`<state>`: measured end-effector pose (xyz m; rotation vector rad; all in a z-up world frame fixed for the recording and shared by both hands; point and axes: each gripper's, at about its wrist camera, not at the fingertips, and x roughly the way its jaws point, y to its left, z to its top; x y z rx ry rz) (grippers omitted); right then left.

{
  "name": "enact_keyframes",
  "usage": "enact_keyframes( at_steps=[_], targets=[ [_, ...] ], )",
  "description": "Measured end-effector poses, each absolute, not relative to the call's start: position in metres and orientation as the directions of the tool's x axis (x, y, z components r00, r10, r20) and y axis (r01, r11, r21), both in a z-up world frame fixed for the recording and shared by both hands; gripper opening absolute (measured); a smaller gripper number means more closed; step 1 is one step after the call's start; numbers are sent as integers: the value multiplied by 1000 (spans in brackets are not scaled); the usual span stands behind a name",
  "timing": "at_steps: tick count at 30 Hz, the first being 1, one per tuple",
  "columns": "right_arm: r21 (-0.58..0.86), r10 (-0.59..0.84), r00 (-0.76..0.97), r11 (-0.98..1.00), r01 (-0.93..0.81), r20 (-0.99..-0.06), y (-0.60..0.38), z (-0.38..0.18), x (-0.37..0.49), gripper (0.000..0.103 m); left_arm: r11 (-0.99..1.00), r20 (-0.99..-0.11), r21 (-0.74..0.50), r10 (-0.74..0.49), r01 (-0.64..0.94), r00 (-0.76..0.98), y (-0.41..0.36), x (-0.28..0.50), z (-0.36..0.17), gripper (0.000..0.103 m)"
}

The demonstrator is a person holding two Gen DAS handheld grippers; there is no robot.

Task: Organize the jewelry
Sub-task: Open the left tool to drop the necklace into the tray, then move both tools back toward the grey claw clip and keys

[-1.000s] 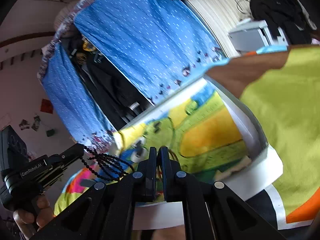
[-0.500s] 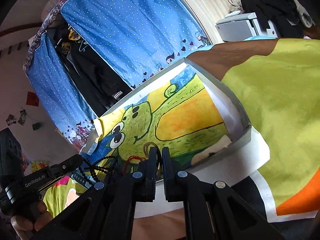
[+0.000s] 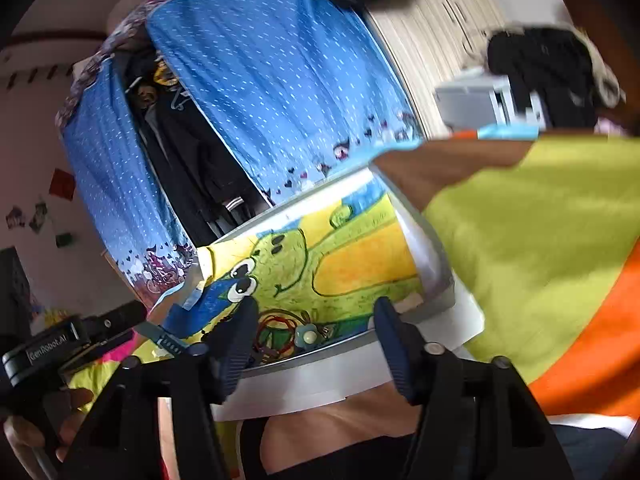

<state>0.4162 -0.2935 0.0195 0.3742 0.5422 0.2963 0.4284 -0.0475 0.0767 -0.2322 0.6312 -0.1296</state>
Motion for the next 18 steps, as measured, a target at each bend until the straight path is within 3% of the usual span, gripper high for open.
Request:
enact_keyframes(
  at_steps=[2, 9, 18],
  targets=[
    [385, 360, 837, 902, -198, -412, -291, 33, 402, 72, 971, -546, -233, -177, 55, 819, -46, 414, 86, 89],
    [305, 357, 891, 914, -270, -282, -285, 72, 350, 101, 977, -446, -193, -171, 92, 878, -40, 350, 115, 99],
    [224, 339, 924, 928, -297, -178, -286, 98, 277, 103, 972, -378, -205, -183, 110, 908, -31, 274, 133, 100]
  ],
)
